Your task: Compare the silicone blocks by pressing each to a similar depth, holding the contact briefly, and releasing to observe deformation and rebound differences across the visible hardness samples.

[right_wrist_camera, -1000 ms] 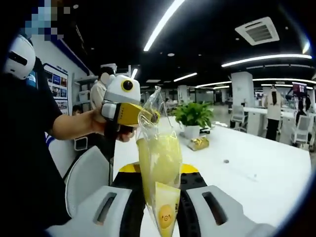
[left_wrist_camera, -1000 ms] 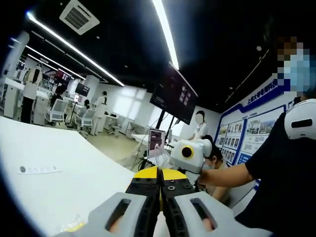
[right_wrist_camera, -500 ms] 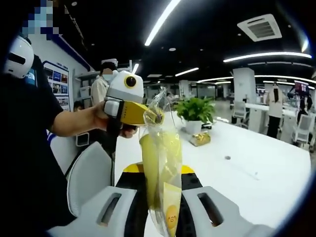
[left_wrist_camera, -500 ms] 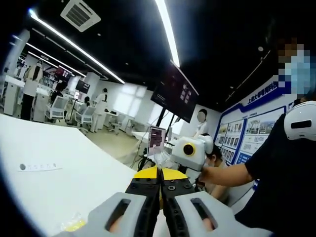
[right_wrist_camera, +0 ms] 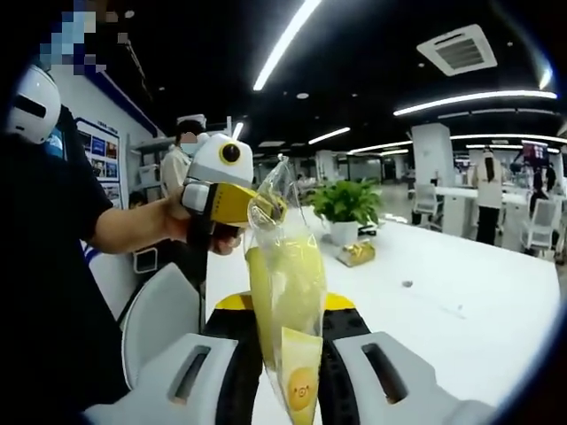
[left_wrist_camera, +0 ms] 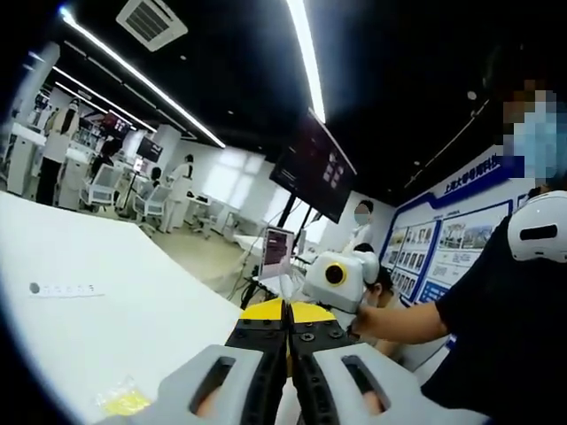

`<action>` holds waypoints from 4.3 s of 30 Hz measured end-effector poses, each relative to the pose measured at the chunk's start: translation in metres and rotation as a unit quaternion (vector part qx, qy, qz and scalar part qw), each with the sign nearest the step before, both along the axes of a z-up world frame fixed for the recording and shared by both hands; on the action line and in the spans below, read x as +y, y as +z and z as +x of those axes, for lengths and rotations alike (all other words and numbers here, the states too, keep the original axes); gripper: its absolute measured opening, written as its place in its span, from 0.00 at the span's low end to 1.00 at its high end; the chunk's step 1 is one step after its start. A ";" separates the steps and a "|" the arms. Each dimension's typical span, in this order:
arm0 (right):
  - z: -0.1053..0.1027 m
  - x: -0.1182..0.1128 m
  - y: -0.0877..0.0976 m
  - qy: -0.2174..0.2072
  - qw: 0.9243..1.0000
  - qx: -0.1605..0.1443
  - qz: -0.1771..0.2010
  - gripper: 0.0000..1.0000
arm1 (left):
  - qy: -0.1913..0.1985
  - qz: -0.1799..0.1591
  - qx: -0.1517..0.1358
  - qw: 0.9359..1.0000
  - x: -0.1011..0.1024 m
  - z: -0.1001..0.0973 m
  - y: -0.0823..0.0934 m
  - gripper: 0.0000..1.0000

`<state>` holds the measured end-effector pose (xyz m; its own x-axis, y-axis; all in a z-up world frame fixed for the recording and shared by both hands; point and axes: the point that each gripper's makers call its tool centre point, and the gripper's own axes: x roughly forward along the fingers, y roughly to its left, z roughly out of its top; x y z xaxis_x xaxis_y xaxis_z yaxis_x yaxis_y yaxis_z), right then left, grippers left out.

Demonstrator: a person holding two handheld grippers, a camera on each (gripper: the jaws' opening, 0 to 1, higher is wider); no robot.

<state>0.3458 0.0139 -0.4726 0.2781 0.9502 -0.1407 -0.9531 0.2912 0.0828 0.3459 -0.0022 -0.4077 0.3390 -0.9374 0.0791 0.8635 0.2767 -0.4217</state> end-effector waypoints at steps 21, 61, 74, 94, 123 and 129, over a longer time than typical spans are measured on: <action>0.004 -0.001 -0.010 -0.014 1.000 0.007 -0.014 0.32 | 0.003 0.001 0.050 0.999 -0.002 0.004 -0.018 0.00; -0.048 -0.056 -0.021 -0.095 0.993 -0.049 -0.042 0.88 | -0.008 0.018 0.111 0.994 -0.014 -0.023 -0.071 0.00; -0.062 -0.100 -0.042 -0.132 0.989 -0.025 -0.062 0.80 | -0.026 0.027 0.161 0.986 -0.057 -0.021 -0.119 0.00; -0.043 -0.138 -0.057 -0.180 0.983 0.025 -0.039 0.82 | 0.043 -0.050 0.304 0.950 -0.097 0.065 -0.188 0.00; -0.099 -0.144 -0.136 -0.223 0.961 0.163 -0.027 0.71 | 0.221 -0.067 0.394 0.890 -0.043 0.143 -0.279 0.00; -0.096 -0.148 -0.143 -0.230 0.959 0.160 -0.046 0.70 | 0.227 -0.026 0.382 0.895 -0.040 0.146 -0.289 0.00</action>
